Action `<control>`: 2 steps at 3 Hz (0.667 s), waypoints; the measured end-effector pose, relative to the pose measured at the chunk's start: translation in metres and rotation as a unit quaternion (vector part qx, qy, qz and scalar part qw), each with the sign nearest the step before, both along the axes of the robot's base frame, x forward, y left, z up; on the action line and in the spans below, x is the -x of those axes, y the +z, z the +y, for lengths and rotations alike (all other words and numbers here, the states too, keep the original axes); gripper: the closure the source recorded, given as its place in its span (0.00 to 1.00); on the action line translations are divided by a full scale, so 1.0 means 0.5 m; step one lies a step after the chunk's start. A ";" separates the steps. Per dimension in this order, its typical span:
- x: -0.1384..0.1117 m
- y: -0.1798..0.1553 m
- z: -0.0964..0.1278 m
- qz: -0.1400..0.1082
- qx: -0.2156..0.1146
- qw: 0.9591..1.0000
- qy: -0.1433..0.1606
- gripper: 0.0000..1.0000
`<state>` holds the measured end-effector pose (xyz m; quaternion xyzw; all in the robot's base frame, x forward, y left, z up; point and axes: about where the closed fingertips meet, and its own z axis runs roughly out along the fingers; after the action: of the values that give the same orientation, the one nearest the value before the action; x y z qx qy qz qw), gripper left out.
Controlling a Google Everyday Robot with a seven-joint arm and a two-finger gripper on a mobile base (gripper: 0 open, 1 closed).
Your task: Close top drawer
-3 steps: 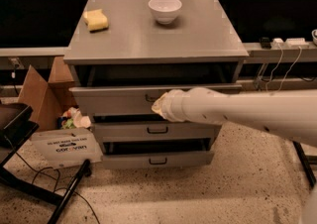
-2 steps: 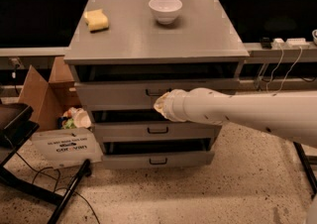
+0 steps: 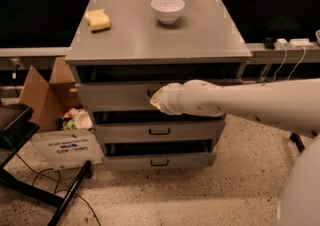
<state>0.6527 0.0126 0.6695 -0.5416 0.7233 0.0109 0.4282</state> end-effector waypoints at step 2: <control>0.004 -0.002 0.000 0.002 -0.001 1.000 0.000 0.31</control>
Offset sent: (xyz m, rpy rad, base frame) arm -0.0001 0.0000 0.0000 0.0000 0.0000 0.0000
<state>0.6507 0.0127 0.6686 -0.5414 0.7239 0.0126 0.4273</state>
